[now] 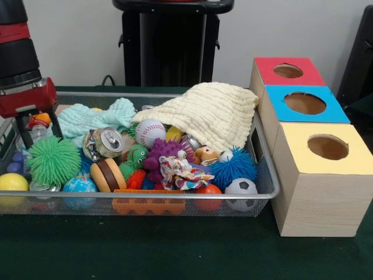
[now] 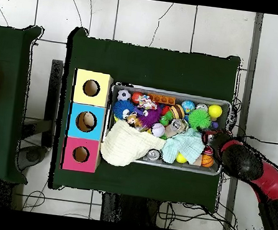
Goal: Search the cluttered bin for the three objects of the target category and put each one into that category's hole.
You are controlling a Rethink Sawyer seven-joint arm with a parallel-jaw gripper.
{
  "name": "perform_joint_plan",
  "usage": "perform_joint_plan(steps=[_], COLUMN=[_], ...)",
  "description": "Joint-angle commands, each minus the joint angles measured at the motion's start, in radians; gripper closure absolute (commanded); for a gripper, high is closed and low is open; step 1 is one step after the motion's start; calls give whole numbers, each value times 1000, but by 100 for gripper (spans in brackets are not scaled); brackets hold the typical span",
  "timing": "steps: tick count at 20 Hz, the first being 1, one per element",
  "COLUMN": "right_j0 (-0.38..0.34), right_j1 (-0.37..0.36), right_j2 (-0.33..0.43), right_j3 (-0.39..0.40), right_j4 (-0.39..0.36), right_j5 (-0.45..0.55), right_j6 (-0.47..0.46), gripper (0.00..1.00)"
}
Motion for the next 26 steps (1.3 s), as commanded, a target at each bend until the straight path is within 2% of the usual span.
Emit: perform_joint_plan(steps=[1,9,26], right_j0=[37,36,58], right_j1=[19,16,64], right_j2=[15,21,14], right_j3=[-105,-116,-181], right_j4=[-47,-45,-75], right_j5=[148,184,215], right_j6=[-157,-176,-211], gripper=[0,0,0])
